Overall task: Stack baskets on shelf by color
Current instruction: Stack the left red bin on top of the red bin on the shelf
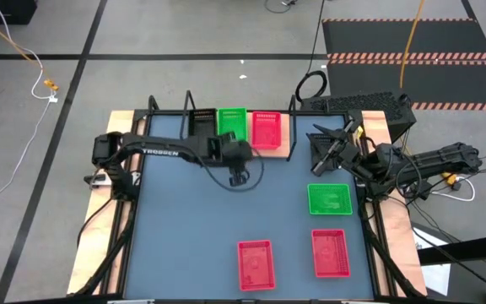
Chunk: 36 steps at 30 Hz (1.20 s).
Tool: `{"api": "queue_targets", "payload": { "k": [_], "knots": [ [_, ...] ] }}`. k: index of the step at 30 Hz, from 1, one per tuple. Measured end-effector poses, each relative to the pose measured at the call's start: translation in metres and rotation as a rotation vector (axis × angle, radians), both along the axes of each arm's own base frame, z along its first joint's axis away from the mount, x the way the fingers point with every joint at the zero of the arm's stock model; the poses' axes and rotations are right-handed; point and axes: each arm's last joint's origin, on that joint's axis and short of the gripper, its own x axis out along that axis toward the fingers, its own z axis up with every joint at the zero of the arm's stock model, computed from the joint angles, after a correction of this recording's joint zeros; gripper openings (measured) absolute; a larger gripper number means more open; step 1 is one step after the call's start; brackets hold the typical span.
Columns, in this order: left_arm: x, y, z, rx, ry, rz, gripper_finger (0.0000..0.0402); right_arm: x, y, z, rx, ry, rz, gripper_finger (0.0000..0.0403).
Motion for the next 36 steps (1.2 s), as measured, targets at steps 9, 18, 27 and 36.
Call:
{"api": "queue_targets", "payload": {
  "k": [9,18,27,36],
  "knots": [
    [0.002,-0.085,-0.015,0.004,-0.123,-0.188,0.0131,0.002,0.000,0.000,0.000,-0.003,0.000,0.0130],
    [-0.001,-0.116,-0.034,0.093,-0.297,-0.254,0.0109,0.006,0.001,0.000,0.003,-0.031,0.002,0.0130],
    [-0.004,-0.119,-0.027,0.125,-0.323,-0.246,0.0087,0.020,0.007,-0.005,-0.098,-0.011,0.136,0.0130],
    [0.011,-0.126,-0.026,-0.054,-0.481,-0.349,0.0082,0.034,0.003,-0.011,-0.092,-0.024,0.126,0.0130]
  ]
}}
